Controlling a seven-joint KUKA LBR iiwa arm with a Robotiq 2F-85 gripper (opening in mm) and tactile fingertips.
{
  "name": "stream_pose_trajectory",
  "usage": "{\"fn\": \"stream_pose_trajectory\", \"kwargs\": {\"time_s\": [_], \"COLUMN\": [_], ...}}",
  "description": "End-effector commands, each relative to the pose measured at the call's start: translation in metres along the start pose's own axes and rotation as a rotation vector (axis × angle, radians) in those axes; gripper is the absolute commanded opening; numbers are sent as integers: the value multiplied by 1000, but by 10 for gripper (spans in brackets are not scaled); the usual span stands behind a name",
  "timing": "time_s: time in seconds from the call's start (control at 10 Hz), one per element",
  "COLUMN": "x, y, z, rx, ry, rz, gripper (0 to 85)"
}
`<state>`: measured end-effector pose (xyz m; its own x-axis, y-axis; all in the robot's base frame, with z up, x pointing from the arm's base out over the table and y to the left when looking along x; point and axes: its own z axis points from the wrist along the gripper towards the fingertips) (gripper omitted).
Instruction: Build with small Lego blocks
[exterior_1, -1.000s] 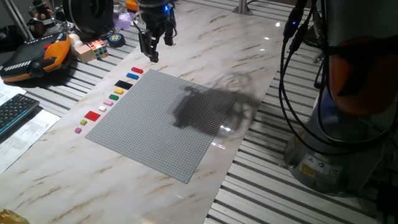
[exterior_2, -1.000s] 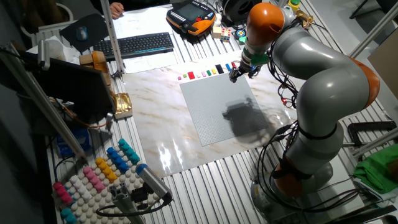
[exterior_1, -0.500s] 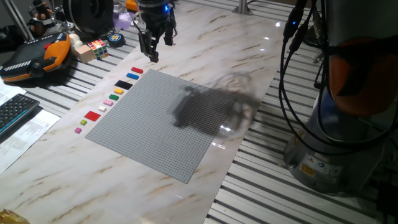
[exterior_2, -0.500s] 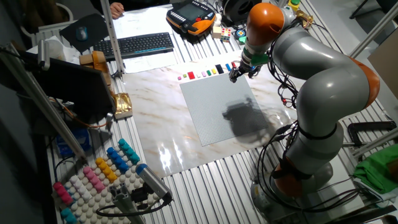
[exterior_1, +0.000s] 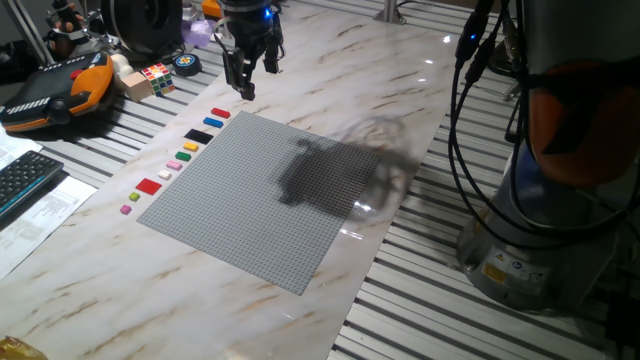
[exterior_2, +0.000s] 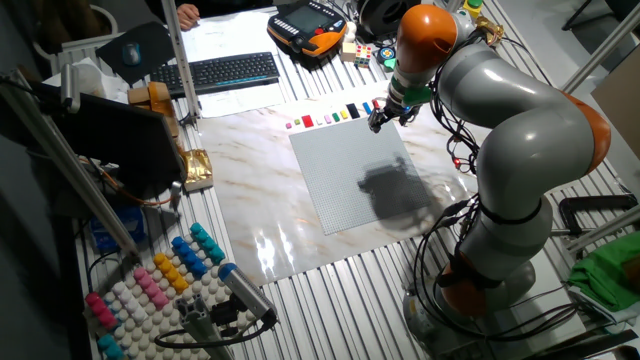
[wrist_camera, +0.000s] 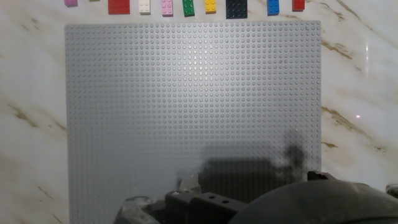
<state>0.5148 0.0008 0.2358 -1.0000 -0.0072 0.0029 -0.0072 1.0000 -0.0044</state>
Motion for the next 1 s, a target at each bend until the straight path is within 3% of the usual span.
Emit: {"fn": "stream_pose_trajectory", "kwargs": {"time_s": [0.0,0.9], "x": [0,0], "y": [0,0], "z": [0,0], "rx": [102,102], "ry": [269,259], "rz": [-295,-273], "gripper": [7,7]}}
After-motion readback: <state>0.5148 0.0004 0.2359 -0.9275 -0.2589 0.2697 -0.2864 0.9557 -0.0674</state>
